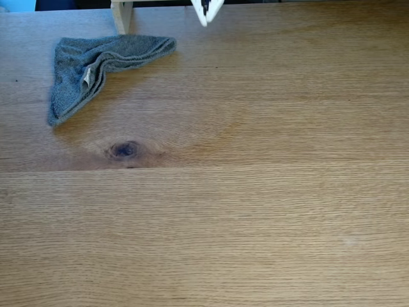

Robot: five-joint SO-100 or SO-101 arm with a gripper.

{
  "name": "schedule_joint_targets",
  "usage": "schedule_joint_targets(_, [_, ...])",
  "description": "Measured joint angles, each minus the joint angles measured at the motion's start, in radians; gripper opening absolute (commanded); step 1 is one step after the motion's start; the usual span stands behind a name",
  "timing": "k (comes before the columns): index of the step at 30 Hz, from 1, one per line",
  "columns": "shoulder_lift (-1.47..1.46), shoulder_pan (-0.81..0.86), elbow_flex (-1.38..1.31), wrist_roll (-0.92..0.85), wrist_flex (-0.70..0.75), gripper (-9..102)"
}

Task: Clean the area in front of the robot

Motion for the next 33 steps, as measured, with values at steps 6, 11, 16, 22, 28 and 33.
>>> schedule_joint_targets(6, [0.273,0.003,0.114,-0.063,0.156,0])
schedule_joint_targets(11, [0.627,-0.009,0.416,-0.143,0.186,0])
schedule_joint_targets(16, [0.902,-0.002,0.716,-0.198,0.268,0])
schedule_joint_targets(22, [1.049,-0.017,0.865,-0.204,0.339,0])
schedule_joint_targets(28, [1.132,-0.014,0.994,-0.261,0.353,0])
schedule_joint_targets(33, [1.140,0.000,1.009,-0.311,0.322,0])
